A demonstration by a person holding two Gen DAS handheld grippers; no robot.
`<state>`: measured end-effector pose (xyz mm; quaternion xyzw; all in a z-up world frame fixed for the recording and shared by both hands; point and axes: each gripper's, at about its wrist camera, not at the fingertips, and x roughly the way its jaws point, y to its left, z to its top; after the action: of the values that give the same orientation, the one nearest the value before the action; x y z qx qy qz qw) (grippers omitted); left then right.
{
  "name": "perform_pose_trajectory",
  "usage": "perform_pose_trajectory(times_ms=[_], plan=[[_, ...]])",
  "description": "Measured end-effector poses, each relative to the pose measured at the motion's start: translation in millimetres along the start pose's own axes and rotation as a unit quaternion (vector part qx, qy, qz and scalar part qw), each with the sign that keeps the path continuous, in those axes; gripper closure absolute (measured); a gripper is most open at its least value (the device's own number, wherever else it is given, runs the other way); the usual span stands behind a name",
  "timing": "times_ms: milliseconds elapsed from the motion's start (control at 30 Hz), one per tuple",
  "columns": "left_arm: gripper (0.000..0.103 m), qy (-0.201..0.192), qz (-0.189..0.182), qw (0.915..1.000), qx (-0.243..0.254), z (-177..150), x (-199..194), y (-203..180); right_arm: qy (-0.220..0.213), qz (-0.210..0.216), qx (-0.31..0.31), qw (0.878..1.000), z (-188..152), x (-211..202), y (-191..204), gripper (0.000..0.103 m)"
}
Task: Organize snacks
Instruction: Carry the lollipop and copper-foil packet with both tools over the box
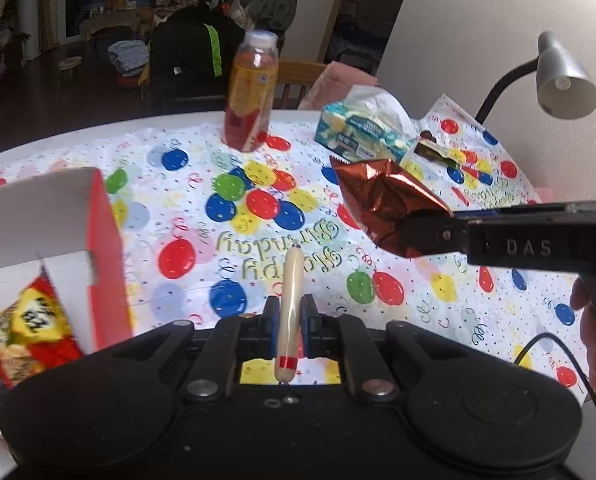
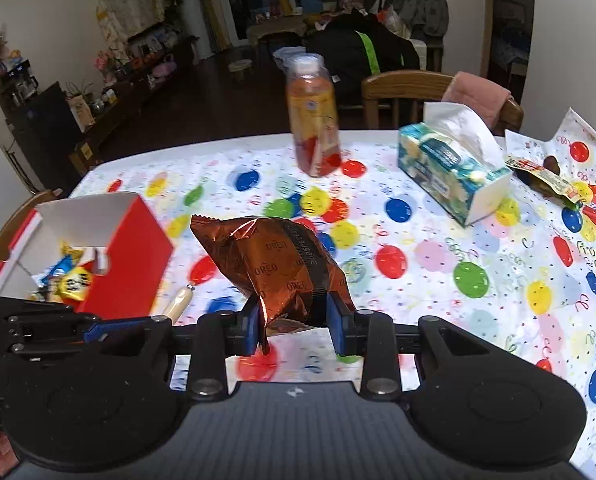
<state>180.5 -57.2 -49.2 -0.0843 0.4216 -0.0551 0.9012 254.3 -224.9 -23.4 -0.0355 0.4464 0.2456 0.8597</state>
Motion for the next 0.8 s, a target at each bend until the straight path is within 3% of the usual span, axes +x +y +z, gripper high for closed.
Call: perform_pose_trajectory(times_ms=[400,800], plan=[[0.095,-0.039,0.016,0.9988,-0.026,-2.7,-65.6,53.6,-0.012,0.025,-0.019,0.999,2.7,-14.8,80.4,0.07],[0.095,-0.057,0.049,0.9958,-0.053,-13.5,-101.8,123.6,-0.009,0.049,-0.052,0.997,12.1,4.2,164.9,0.07]])
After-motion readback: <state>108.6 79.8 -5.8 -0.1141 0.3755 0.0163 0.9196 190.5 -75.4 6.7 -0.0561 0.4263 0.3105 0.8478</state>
